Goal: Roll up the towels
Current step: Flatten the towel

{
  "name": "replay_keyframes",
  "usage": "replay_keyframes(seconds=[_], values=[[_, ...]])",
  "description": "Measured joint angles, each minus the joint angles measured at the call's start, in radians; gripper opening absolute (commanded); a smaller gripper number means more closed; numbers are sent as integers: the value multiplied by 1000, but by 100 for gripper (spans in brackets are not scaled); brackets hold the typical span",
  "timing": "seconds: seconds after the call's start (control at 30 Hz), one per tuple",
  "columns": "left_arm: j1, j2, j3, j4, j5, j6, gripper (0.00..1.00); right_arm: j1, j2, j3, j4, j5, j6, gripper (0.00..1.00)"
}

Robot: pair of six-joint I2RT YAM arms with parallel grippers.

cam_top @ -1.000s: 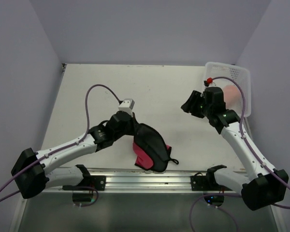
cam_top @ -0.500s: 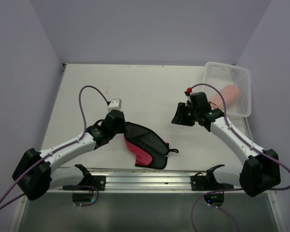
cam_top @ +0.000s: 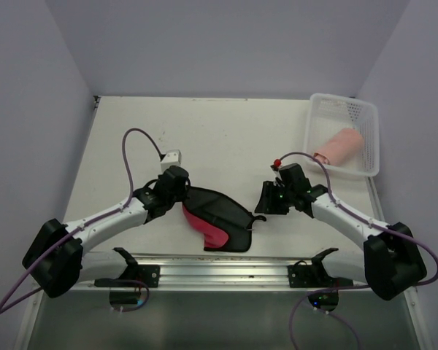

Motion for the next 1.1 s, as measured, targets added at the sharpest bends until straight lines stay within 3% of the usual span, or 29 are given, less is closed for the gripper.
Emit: replay_keyframes(seconds=[0.3,0.53,0.93,1.1], values=[[0,2,0,-3,-4,1,0,0,-15,-34,71,-16,33,44],[0,2,0,-34,-14,0,0,0,-65,-60,69,18,62,54],[0,-36,-49,-33,7,0,0,0,-169,-128,82,127,344,68],[1,-39,-51,-29,17,0,0,0,-198,-156,95,143,450,68]])
